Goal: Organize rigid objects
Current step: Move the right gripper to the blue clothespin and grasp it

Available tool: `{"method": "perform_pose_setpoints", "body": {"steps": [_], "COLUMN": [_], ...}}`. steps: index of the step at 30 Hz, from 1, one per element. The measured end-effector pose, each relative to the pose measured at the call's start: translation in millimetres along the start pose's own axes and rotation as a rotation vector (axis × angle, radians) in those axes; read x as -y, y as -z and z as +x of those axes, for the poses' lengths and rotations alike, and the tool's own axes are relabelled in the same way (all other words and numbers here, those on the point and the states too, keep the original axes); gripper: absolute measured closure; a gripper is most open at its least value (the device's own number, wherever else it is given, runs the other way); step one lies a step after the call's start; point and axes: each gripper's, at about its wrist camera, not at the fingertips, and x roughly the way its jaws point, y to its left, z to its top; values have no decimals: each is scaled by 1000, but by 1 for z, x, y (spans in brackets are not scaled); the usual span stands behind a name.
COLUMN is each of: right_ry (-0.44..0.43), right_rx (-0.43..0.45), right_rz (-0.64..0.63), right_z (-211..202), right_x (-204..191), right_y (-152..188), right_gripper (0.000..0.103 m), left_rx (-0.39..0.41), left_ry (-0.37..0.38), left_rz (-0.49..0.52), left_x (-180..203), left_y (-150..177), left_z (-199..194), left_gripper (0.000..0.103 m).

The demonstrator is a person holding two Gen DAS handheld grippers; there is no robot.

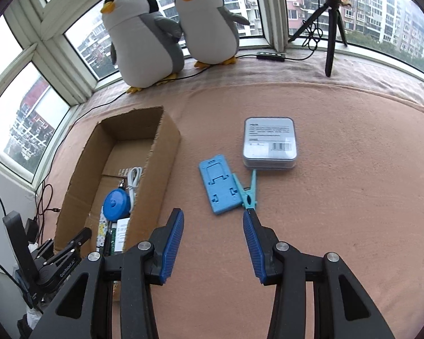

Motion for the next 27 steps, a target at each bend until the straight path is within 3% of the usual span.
{"method": "perform_pose_setpoints", "body": {"steps": [16, 27], "right_ry": [34, 67], "right_rx": [-116, -143], "right_rz": [6, -1], "right_z": [63, 79], "right_x": [26, 27], "right_y": [-29, -33], "right_gripper": [64, 70], "left_rx": [7, 13], "left_ry": [-12, -13], "left_rz": [9, 2], "left_x": [3, 0], "left_y": [0, 1], "left_z": [1, 1], "left_gripper": [67, 66]}}
